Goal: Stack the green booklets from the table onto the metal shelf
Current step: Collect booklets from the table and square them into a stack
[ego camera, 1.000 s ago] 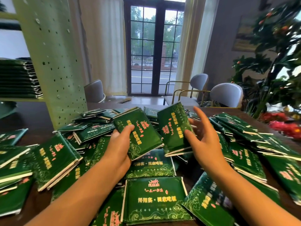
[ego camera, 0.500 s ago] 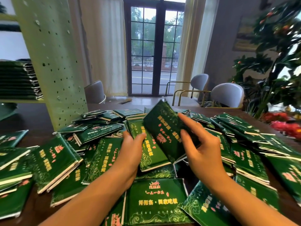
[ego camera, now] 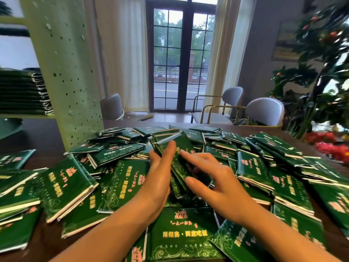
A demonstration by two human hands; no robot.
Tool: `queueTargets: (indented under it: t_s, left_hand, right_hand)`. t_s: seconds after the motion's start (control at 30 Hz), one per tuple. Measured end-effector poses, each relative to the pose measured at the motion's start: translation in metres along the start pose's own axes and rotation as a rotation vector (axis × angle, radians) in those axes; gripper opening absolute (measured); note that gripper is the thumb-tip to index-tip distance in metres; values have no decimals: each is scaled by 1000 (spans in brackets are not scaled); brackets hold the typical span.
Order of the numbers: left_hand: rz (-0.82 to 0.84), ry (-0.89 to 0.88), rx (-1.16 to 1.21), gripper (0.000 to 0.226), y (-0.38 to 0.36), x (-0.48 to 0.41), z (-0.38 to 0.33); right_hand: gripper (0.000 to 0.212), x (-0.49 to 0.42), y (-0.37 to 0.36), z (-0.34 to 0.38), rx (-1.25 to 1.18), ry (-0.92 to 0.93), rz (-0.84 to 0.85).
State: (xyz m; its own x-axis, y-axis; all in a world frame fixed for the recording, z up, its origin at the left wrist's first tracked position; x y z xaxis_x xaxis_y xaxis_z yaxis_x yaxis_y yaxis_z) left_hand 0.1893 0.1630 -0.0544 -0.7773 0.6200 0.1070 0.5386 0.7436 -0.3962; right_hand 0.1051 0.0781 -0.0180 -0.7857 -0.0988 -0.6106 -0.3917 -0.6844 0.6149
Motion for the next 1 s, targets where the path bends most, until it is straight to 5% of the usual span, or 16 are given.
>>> queueTargets:
  t_s: [0.17,0.27,0.47,0.63,1.0]
  left_hand:
    - [-132,-37,5,42,10,-7,-1]
    - [-141,66,135,35,15,-9,1]
    - [-16,181,194,27,4,-2,5]
    - [20,218,213,31,2,-1,7]
    - [-46,205,166,27,5,-5,7]
  right_hand:
    - [47,-3,10,4,-29,63,-2]
    - [43,-6,38,-5,123,43,-119]
    - [45,12,87,-73,863,-562,175]
    - [57,38,102,-109,834,-896,275]
    - [107,36,90,-107,261,-886,117]
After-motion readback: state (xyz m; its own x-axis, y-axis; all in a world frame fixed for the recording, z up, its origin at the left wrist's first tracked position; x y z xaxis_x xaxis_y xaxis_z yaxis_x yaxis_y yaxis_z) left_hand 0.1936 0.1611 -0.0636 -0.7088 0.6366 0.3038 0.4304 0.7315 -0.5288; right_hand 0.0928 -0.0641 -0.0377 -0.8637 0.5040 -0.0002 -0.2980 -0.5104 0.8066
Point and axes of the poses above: each hand's wrist, its own x-axis away from the middle knuckle, its own y-axis out of the back of the hand, z = x × y, the point moved 7 cm from there along -x, towards the middle knuckle, and after that the axes turned 7 degrees about y, right-handed, at the moved point
